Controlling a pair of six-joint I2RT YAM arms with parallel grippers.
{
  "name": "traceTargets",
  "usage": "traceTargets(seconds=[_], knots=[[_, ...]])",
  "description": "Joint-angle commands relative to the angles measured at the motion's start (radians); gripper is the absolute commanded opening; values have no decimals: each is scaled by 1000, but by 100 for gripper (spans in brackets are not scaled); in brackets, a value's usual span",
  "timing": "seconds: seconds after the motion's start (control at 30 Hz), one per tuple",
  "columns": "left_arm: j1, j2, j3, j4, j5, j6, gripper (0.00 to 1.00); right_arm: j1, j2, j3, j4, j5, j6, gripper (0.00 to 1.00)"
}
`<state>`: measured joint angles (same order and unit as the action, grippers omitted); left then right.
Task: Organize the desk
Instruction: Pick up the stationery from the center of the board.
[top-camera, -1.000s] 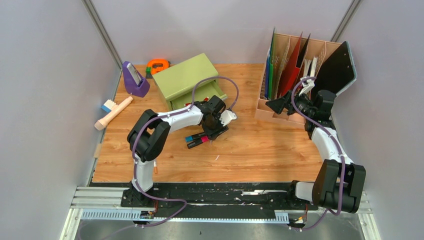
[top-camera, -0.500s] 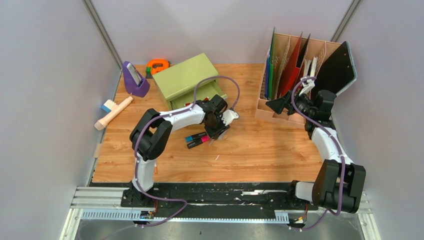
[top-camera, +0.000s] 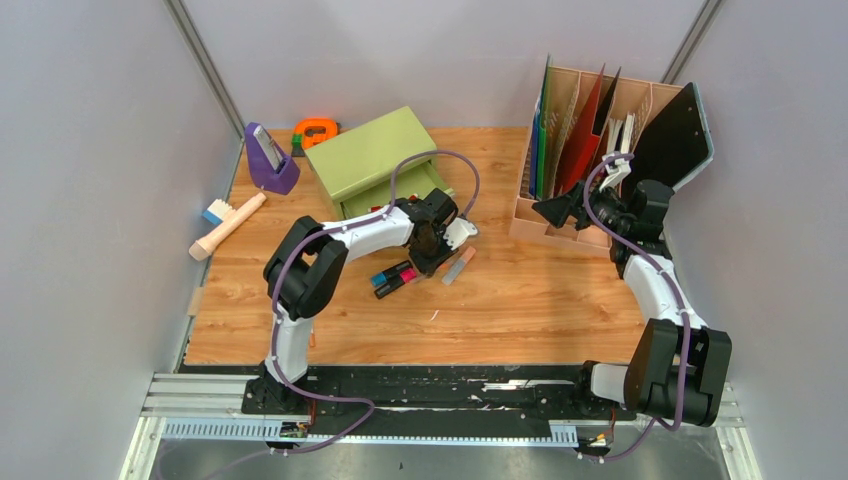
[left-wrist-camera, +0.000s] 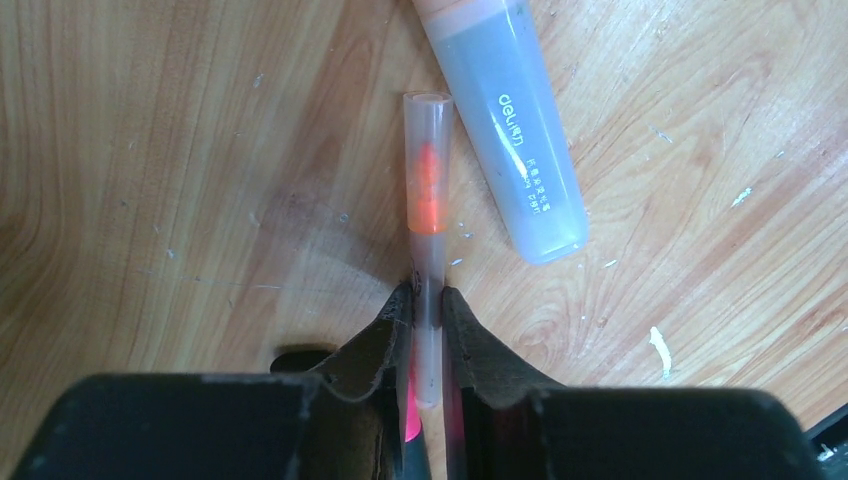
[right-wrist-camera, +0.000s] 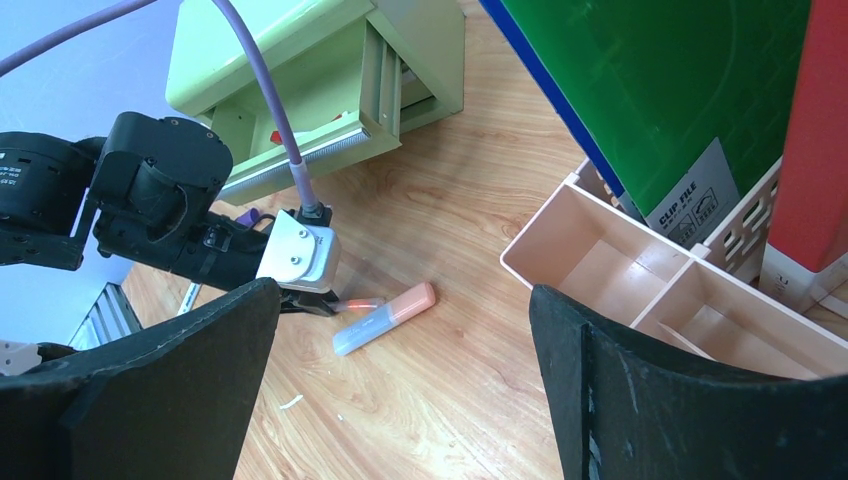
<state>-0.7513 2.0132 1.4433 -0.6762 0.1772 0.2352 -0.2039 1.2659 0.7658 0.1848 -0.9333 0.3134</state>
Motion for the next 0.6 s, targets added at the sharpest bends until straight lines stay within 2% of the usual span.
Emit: traceTargets(seconds=[0.0,0.2,0.33,0.57], knots=[[-3,7,33,-33,3,-28,19,-5,-26,-6,47,-11,6,98],[-3,-7,53,-43,10,-33,11,-5,-26,-6,47,-11,6,98],[-1,-32,76,-54,-3,-28,0,-5,-24,-6,47,-10,5,98],[3,-117,110,-79,23,4,0,-5,-19,-6,47,-10,6,98]])
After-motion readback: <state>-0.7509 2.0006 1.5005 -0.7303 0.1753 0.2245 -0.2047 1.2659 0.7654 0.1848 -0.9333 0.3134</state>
